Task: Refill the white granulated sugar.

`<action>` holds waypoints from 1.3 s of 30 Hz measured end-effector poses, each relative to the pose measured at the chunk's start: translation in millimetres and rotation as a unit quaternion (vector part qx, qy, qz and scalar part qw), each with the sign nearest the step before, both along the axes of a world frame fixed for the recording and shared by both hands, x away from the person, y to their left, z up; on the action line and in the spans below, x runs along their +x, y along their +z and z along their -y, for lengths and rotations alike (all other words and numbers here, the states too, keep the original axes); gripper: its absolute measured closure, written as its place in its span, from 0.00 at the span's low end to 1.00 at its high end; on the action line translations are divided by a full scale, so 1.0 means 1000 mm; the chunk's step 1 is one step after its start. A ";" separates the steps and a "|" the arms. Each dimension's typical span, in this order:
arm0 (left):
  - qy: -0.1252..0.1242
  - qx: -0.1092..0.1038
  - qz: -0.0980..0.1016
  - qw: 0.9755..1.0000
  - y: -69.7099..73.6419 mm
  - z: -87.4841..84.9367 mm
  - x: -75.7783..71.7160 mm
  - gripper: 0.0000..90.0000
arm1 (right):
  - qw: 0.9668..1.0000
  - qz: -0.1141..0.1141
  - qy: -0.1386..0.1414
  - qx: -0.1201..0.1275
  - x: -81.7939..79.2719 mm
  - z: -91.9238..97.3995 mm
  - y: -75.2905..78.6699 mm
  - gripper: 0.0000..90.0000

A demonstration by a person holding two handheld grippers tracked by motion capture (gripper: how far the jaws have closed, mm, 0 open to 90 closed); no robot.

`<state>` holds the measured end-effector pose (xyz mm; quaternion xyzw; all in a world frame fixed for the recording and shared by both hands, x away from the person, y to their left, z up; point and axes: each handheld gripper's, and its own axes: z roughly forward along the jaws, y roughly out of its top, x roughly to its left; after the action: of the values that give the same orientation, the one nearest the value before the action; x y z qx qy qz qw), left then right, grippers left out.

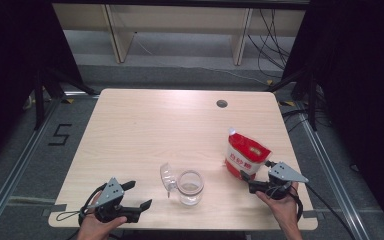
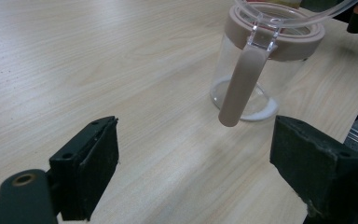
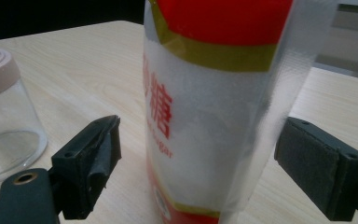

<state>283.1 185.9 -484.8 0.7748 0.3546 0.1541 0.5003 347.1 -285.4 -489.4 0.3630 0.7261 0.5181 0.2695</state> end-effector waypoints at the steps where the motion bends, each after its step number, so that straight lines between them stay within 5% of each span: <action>1: 0.000 -0.001 0.000 1.000 0.000 0.000 0.000 0.17 | 1.000 -0.013 0.001 0.010 -0.001 -0.002 0.000 0.17; 2: -0.001 0.000 0.000 1.000 0.000 0.000 0.000 0.17 | 1.000 0.003 0.006 0.003 0.004 -0.001 -0.001 0.17; 5: -0.002 0.000 0.000 1.000 0.000 0.000 0.000 0.17 | 1.000 0.004 0.009 0.003 0.006 -0.002 -0.002 0.17; 7: -0.005 0.002 0.002 1.000 0.001 0.000 -0.001 0.17 | 1.000 0.001 0.004 0.023 0.008 -0.002 -0.003 0.17; 8: -0.005 0.001 0.002 1.000 0.001 0.000 -0.001 0.17 | 0.999 0.021 0.001 0.030 0.012 -0.002 -0.004 0.17; 24: -0.018 -0.006 0.007 1.000 -0.001 0.002 0.000 0.17 | 0.999 0.017 0.015 0.030 0.019 -0.011 -0.013 0.17; 27: -0.015 -0.002 0.006 1.000 0.000 0.001 -0.001 0.17 | 0.999 0.031 0.029 0.032 0.024 -0.012 -0.015 0.18; 28: -0.015 -0.005 0.007 1.000 0.000 0.002 -0.001 0.17 | 0.999 0.017 0.021 0.027 0.022 -0.012 -0.014 0.18; 36: -0.032 -0.008 0.015 0.999 0.001 0.004 -0.003 0.18 | 0.999 0.013 0.023 0.038 0.023 -0.013 -0.017 0.23; 39: -0.032 -0.007 0.014 0.999 0.000 0.004 -0.003 0.18 | 0.998 0.028 0.023 0.046 0.026 -0.014 -0.019 0.25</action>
<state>280.4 181.6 -484.5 0.7797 0.3240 0.1461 0.5155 373.2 -271.1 -508.8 0.3437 0.7016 0.5670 0.2610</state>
